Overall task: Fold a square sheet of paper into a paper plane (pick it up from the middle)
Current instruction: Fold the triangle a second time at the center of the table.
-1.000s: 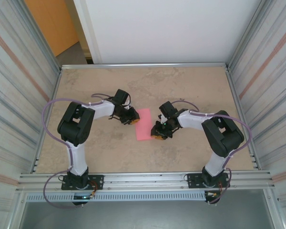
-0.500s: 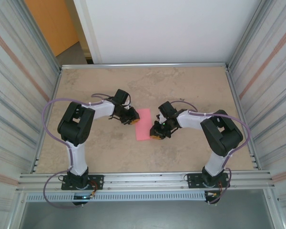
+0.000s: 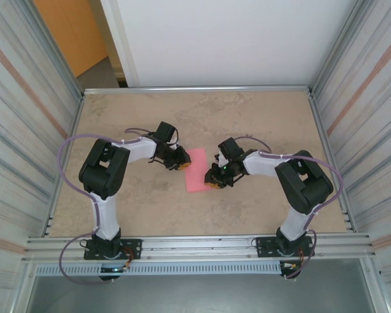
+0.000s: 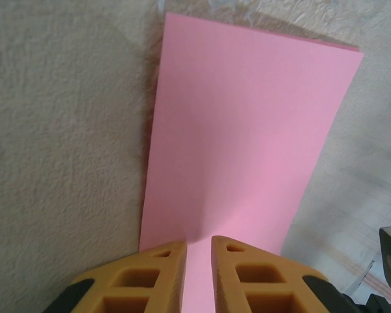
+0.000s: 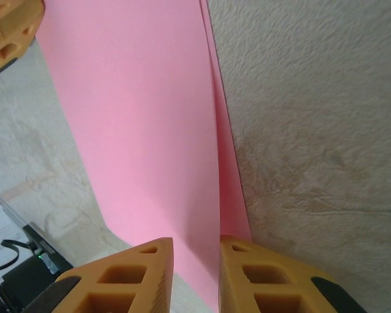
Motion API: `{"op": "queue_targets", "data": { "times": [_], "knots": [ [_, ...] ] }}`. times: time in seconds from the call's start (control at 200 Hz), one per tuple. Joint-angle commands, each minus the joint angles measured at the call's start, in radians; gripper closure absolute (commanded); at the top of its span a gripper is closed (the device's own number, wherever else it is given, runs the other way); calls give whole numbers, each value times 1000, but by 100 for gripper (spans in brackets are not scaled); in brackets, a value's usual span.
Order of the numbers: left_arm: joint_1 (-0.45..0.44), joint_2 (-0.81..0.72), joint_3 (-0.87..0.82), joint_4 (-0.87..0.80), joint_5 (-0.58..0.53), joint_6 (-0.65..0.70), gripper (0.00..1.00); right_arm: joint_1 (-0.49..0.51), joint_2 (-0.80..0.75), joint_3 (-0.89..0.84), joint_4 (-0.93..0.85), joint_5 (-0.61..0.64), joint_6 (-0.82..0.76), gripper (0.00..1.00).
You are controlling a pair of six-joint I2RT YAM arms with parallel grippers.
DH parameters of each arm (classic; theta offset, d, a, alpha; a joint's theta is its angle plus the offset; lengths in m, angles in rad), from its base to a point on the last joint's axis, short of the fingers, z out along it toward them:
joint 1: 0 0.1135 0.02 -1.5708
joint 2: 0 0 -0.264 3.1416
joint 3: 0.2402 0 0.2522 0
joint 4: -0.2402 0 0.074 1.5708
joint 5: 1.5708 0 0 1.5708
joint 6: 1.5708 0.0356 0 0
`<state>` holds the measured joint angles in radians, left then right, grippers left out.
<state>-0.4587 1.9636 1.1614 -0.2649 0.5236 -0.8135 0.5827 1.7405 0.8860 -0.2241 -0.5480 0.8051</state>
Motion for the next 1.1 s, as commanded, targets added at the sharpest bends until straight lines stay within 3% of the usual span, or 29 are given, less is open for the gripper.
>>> {"op": "queue_targets", "data": {
  "times": [0.0, 0.236, 0.641, 0.782, 0.922, 1.092],
  "knots": [
    [-1, 63, -13, -63, -58, 0, 79, -8, -6, 0, 26, -19, 17, 75],
    [0, 61, -17, -62, -55, 0, 79, -15, 10, 9, 34, -45, 19, 78],
    [0, 34, -25, -36, -49, -6, 79, -17, -27, -35, -1, -41, 71, 92],
    [0, -8, -48, 47, -6, -4, 79, -19, -35, -30, -30, -29, 76, 100],
    [0, -72, -56, 123, 8, 24, 77, -26, -57, -32, -63, -24, 74, 100],
    [0, -21, -14, 100, 34, 65, 81, -32, -57, -27, -87, -41, 68, 100]
  ]
}}
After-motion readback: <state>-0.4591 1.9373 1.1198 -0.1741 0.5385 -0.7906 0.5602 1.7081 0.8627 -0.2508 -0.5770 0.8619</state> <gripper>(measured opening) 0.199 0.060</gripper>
